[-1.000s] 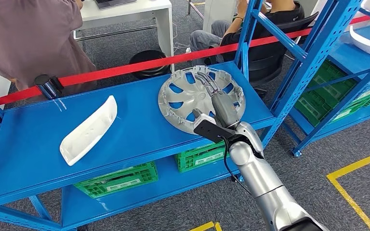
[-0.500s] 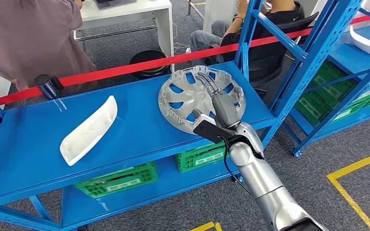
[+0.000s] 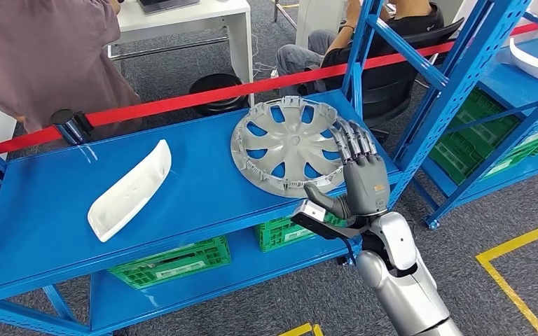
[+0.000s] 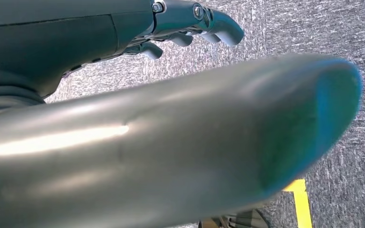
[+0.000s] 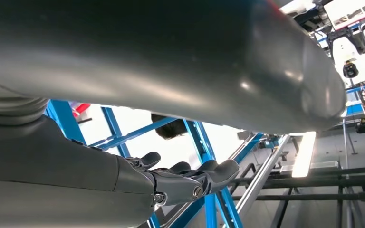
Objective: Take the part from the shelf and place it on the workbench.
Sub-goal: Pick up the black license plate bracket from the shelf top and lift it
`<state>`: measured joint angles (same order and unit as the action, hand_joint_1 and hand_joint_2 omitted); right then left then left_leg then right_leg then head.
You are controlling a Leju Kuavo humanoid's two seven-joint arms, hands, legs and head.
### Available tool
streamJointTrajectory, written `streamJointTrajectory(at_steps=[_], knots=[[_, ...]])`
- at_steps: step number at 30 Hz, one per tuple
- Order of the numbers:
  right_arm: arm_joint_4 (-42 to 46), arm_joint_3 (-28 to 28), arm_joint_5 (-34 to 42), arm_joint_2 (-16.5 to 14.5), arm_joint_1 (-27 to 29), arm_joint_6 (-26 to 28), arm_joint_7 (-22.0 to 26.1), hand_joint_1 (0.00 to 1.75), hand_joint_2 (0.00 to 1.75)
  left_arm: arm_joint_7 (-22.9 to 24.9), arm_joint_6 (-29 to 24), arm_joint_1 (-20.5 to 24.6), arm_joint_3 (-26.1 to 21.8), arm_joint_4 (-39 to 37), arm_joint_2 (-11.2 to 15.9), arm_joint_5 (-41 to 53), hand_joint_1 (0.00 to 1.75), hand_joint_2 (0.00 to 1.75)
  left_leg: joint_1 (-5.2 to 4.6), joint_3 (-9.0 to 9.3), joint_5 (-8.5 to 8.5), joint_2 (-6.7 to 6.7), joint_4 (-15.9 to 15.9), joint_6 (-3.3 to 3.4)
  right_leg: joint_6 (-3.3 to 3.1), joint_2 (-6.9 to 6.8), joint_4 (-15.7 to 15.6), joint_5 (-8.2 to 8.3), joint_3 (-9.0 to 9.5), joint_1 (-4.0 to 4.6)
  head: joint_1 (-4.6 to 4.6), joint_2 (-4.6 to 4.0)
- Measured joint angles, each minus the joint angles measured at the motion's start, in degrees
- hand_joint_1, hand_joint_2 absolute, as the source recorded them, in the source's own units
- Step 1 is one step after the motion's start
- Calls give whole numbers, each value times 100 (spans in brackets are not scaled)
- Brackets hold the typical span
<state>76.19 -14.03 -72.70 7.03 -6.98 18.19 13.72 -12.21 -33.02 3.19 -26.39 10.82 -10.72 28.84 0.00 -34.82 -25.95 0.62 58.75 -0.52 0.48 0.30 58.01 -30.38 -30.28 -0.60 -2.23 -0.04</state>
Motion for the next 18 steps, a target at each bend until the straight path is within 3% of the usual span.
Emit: streamJointTrajectory(at_steps=[9, 13, 18], knots=[[-8, 124, -213, -2, -46, -171, -222, 0, 0, 57, -10, 0, -6, 0, -16, 67, 0, 0, -1, 0, 0, 2, 0, 0, 0, 0, 0, 0, 2, -1, 0, 0], [-73, 222, -204, 1, -47, -213, -222, 0, 175, 73, 4, -1, -8, 0, -16, 119, 0, 0, -1, 0, 0, 2, 0, 0, 0, 0, 0, 0, 2, -1, 0, 0], [-119, 356, -97, 21, -27, -237, -275, 0, 175, 78, 53, 0, -8, 0, -16, 206, 0, 0, 0, 1, 0, 4, 0, 0, 0, -1, 0, 0, 1, -1, 0, 0]])
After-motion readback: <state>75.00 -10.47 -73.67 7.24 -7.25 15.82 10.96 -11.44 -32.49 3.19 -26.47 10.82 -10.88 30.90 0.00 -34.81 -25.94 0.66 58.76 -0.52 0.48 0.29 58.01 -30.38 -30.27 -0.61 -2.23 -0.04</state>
